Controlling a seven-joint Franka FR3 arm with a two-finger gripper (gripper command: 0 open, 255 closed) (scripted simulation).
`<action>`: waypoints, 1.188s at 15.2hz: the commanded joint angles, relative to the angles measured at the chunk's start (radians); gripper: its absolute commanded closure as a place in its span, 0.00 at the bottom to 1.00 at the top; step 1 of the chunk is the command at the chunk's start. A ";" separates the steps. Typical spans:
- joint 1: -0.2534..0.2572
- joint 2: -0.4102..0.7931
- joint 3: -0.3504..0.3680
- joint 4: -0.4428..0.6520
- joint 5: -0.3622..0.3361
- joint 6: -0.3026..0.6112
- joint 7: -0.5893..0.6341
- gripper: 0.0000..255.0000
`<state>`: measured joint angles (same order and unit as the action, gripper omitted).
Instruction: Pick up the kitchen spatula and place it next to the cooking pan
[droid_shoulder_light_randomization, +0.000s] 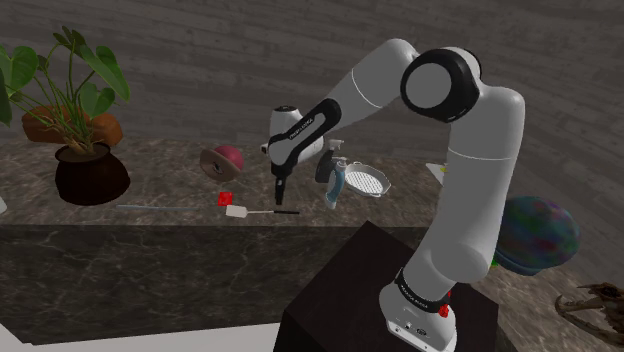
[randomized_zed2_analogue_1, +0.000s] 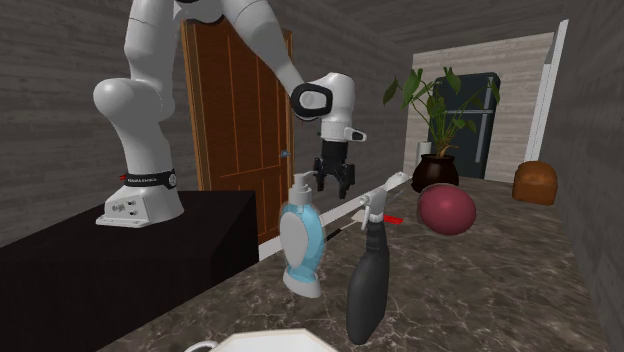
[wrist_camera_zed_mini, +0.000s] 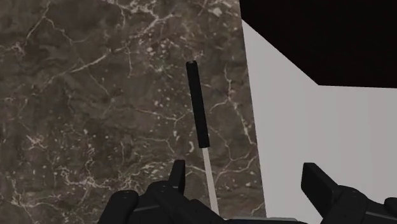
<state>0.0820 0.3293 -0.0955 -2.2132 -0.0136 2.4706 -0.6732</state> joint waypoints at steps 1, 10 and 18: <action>-0.004 0.079 0.012 0.054 -0.001 0.033 -0.040 0.00; -0.011 0.290 0.039 0.207 -0.015 0.109 -0.108 0.00; -0.014 0.332 0.040 0.217 -0.014 0.141 -0.109 0.00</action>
<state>0.0683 0.6610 -0.0556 -1.9962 -0.0278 2.6106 -0.7822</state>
